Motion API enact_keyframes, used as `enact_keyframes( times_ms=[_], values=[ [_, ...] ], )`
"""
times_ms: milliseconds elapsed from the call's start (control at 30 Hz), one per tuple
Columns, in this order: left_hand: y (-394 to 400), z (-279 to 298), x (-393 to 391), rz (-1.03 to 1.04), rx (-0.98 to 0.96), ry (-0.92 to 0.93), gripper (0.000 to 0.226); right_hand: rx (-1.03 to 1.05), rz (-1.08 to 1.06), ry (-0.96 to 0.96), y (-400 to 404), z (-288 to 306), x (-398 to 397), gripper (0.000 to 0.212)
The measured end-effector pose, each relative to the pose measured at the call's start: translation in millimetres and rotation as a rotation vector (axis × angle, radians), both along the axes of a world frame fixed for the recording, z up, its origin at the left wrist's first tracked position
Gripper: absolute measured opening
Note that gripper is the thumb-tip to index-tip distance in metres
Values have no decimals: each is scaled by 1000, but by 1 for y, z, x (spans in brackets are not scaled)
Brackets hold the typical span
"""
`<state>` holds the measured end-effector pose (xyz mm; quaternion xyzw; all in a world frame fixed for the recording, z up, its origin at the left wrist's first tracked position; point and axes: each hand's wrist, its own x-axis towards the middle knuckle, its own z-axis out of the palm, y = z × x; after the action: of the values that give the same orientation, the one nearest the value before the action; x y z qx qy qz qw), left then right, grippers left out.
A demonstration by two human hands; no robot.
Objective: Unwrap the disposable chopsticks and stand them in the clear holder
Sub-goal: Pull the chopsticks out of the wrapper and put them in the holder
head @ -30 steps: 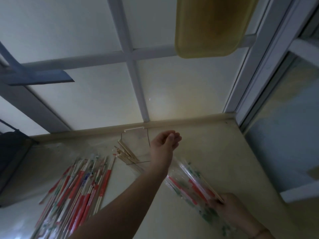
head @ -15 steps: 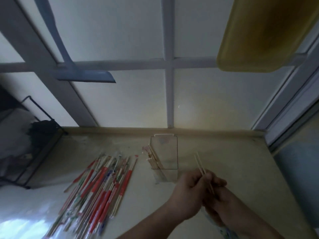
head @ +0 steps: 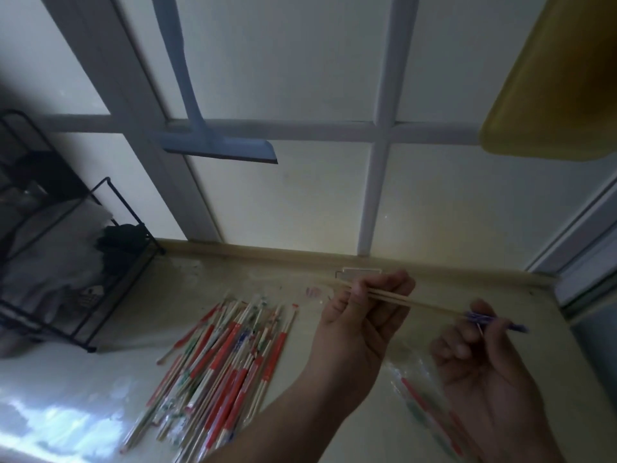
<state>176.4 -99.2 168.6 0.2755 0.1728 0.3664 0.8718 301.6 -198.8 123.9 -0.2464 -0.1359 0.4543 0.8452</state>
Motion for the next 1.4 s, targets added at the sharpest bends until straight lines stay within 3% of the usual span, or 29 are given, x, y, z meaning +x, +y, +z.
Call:
enact_keyframes(
  times_ms=[100, 133, 233, 333, 467, 567, 667, 733, 800, 867, 933, 1000, 1167, 1300, 1400],
  values=[
    [0, -6, -7, -21, 7, 8, 37, -88, -81, -139, 7, 0, -2, 27],
    [4, -7, -9, -22, 53, 22, 37, -158, -131, -213, 7, 1, -1, 31],
    [25, -3, -15, 30, 325, 142, 34, -333, -211, -358, 6, -3, 8, 35],
    [49, 9, -12, -7, 704, 352, 25, -740, -460, -927, 11, 10, 10, 21],
    [62, 25, 3, -277, 1274, 657, 22, -515, -470, -1447, 35, 51, 0, 32],
    [67, 30, 13, -295, 1501, 788, 21, -451, -508, -1742, 56, 62, 0, 33],
    [76, 33, 12, -289, 1538, 810, 22, -442, -566, -1741, 61, 63, 1, 28],
    [84, 35, 5, -305, 1521, 795, 23, -414, -564, -1619, 59, 62, 2, 23],
    [95, 32, -6, -196, 1452, 789, 32, -397, -515, -1448, 57, 60, 4, 16],
    [102, 21, -20, 88, 1262, 720, 25, -403, -460, -1312, 56, 54, 5, 14],
    [102, 1, -35, 389, 965, 659, 18, -418, -454, -1303, 54, 44, 7, 15],
    [99, -26, -48, 541, 750, 712, 22, -421, -464, -1338, 53, 38, 8, 17],
    [72, -85, -68, 337, 680, 970, 46, -384, -487, -1430, 58, 28, 8, 17],
    [44, -107, -65, 124, 752, 1028, 65, -392, -528, -1279, 64, 17, 13, 17],
    [37, -113, -57, 95, 781, 1011, 72, -416, -525, -1202, 67, 9, 19, 18]
  ],
)
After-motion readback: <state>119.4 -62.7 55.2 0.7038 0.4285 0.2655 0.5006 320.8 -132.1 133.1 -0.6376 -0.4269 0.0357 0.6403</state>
